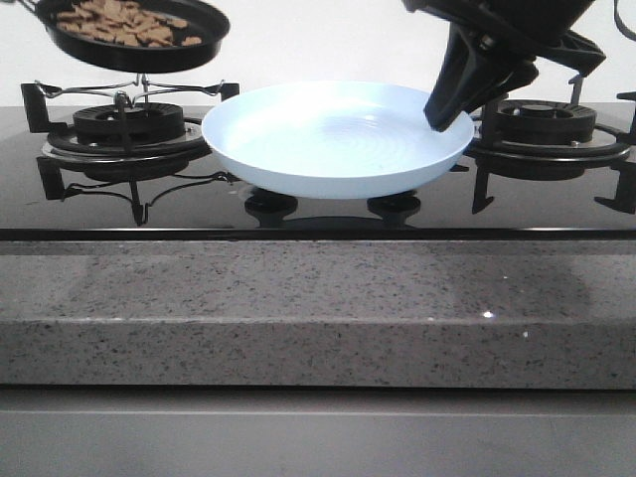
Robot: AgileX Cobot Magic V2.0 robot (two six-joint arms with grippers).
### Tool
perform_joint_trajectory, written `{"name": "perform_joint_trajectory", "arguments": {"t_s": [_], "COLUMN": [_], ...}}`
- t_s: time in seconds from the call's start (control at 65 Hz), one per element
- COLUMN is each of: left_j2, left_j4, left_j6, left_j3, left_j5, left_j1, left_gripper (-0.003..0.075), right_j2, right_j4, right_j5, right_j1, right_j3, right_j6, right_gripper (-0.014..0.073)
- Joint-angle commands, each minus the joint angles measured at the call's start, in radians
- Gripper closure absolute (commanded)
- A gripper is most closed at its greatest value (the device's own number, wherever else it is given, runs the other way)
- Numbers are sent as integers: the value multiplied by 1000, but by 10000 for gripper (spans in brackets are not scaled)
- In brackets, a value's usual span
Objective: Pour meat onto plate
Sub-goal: 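Tilt the pan over the plate with the left gripper, pouring the meat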
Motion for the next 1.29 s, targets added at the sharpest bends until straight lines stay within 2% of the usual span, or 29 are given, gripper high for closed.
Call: {"name": "perform_joint_trajectory", "arguments": {"t_s": [0.0,0.292,0.431,0.554,0.77,1.093,1.278], "left_j2": [-122,-293,-346,-375,-415,-470,-476], "left_j4": [-123,-123,-118,-118,-123,-123,-123], "left_j6": [16,133,217,341,610,955,1065], "left_j3": [29,132,132,132,132,130,130], "left_j5": [56,42,-33,-112,-131,-129,-125], "left_j1": [-4,-124,-222,-308,-427,-510,-510], "left_gripper": [741,741,741,741,741,741,741], "right_j2": [-41,-41,-41,-41,-41,-41,-41], "right_j4": [29,29,29,29,29,29,29], "right_j5": [-43,-43,-43,-43,-43,-43,-43], "right_j1": [-1,-1,-1,-1,-1,-1,-1], "right_j3": [-24,-24,-24,-24,-24,-24,-24], "right_j6": [-9,-9,-9,-9,-9,-9,-9], "right_gripper": [713,713,713,713,713,713,713]}}
